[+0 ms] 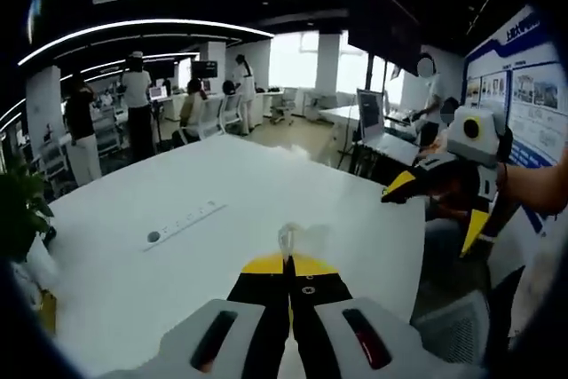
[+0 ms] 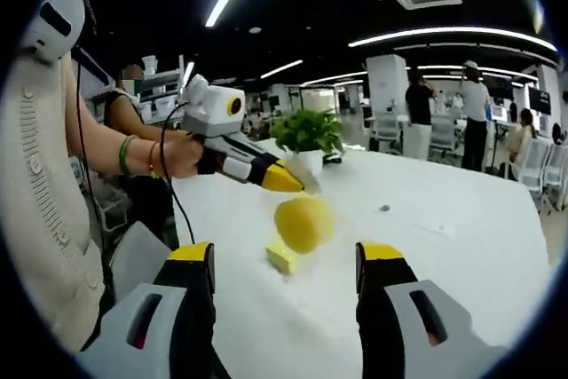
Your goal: Compare the silicone blocks by pressing each to a similar depth, holding the contact briefly, and releasing to observe deformation and rebound differences across the visible hardness samples.
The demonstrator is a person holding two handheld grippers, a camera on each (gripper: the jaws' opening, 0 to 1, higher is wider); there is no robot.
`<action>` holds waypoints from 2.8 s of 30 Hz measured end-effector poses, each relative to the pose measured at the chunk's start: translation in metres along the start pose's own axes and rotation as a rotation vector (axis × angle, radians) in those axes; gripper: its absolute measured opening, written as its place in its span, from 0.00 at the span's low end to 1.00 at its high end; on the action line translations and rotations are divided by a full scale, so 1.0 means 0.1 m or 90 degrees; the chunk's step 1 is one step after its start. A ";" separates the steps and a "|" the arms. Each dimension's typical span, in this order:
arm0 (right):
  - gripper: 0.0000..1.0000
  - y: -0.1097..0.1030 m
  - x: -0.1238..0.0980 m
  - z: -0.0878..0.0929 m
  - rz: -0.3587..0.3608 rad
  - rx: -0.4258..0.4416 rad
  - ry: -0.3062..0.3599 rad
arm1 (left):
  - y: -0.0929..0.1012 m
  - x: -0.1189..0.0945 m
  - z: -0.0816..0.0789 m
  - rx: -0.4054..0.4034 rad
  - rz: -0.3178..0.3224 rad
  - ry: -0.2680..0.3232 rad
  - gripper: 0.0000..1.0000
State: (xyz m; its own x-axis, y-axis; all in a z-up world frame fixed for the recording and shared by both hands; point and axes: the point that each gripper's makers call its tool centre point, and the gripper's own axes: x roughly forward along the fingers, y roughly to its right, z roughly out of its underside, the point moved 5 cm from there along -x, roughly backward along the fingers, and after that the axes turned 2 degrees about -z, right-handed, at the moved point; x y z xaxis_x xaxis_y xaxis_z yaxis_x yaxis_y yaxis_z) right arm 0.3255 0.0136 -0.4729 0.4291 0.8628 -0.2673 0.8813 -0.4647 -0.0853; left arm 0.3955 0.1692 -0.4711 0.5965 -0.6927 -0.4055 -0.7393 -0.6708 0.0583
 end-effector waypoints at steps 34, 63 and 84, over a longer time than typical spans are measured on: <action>0.54 0.10 1.33 -0.57 -0.217 -0.233 -0.177 | 0.04 -0.41 -0.55 0.072 0.062 0.058 0.00; 0.17 -0.02 1.24 -0.44 -0.184 -0.223 -0.238 | 0.36 -0.53 -0.60 0.108 0.094 0.066 0.00; 0.14 -0.04 1.19 -0.41 -0.182 -0.252 -0.240 | 0.33 -0.57 -0.57 0.145 0.098 0.063 0.00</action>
State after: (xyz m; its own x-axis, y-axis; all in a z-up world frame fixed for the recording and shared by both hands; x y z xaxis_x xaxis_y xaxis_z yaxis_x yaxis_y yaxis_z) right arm 0.3811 0.1259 -0.4654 0.1291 0.7791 -0.6134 0.9887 -0.0534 0.1402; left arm 0.3550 0.1713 -0.3944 0.4911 -0.8115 -0.3167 -0.8679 -0.4867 -0.0988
